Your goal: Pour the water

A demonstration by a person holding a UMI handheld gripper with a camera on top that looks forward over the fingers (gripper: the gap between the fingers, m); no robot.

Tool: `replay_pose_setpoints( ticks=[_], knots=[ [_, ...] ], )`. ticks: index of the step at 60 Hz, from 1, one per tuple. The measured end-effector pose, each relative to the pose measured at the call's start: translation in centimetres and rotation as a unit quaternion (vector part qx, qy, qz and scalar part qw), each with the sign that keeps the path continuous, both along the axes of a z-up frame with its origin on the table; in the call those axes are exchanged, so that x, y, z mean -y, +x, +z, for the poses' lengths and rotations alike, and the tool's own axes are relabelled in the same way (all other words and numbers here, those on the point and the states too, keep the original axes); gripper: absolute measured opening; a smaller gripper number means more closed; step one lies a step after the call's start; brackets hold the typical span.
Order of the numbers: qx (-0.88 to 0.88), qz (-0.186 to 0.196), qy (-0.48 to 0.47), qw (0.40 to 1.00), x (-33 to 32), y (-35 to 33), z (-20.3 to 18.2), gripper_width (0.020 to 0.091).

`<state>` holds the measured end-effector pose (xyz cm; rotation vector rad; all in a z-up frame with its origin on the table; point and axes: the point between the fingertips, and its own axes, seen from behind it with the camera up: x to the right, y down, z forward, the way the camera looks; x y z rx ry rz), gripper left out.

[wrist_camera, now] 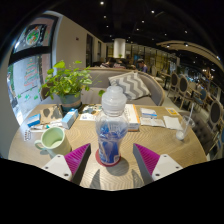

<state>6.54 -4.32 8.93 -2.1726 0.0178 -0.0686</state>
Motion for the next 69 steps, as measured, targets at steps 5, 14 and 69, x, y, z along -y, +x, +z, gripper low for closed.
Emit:
replay_pose_setpoints(
  ticks=[5,14,69],
  knots=[
    [-0.006,-0.004,-0.021,1.0,3.8,-0.9,2.3,0.0859],
    [-0.005,-0.015,-0.054,0.998,11.3,-2.6,6.3,0.0854],
    [-0.018,-0.054,-0.055,0.997,20.1,-4.9,11.8,0.0857]
  ],
)
